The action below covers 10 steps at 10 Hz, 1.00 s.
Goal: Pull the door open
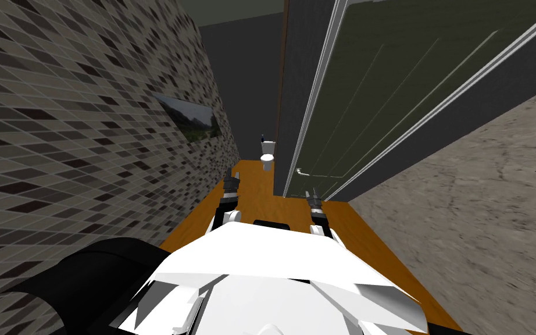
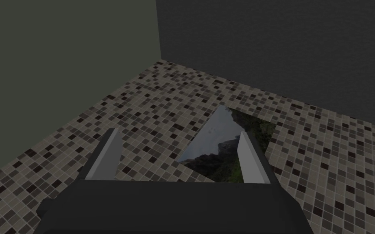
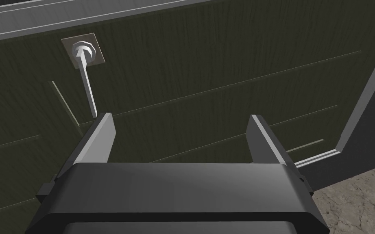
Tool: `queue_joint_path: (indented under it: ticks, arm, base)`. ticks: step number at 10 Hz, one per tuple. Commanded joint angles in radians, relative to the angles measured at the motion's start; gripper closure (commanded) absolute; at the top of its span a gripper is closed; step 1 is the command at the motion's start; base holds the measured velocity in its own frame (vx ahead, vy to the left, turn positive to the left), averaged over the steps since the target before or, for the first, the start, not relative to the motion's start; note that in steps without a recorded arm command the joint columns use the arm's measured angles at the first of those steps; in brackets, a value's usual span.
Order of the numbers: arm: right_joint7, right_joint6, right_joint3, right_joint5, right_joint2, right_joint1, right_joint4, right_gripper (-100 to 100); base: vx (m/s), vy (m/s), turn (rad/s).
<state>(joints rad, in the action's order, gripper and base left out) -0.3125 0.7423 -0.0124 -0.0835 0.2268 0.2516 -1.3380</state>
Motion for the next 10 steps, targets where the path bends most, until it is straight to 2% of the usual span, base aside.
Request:
queue_joint_path:
  ticks: [1, 3, 4, 6, 7, 8, 10]
  arm:
    - [-0.014, 0.019, 0.003, -0.008, 0.013, -0.009, 0.05, -100]
    - [-0.028, 0.042, 0.007, -0.016, 0.026, -0.024, 0.118, -100]
    - [-0.028, 0.042, 0.007, -0.016, 0.026, -0.024, 0.13, -100]
    - [-0.042, 0.065, 0.011, -0.024, 0.04, -0.038, 0.201, -100]
    - [-0.049, 0.076, 0.012, -0.029, 0.046, -0.045, 0.227, -100]
    - [-0.049, 0.076, 0.012, -0.029, 0.046, -0.045, 0.235, -100]
    - [-0.061, 0.096, 0.016, -0.036, 0.058, -0.057, 0.298, -100]
  base:
    - [0.099, -0.009, 0.126]
    - [0.099, -0.024, 0.1]
    - [0.064, -0.026, 0.029]
    - [0.061, -0.014, 0.07]
    - [0.082, -0.016, 0.103]
    - [0.063, -0.017, 0.039]
    - [0.065, -0.016, 0.082]
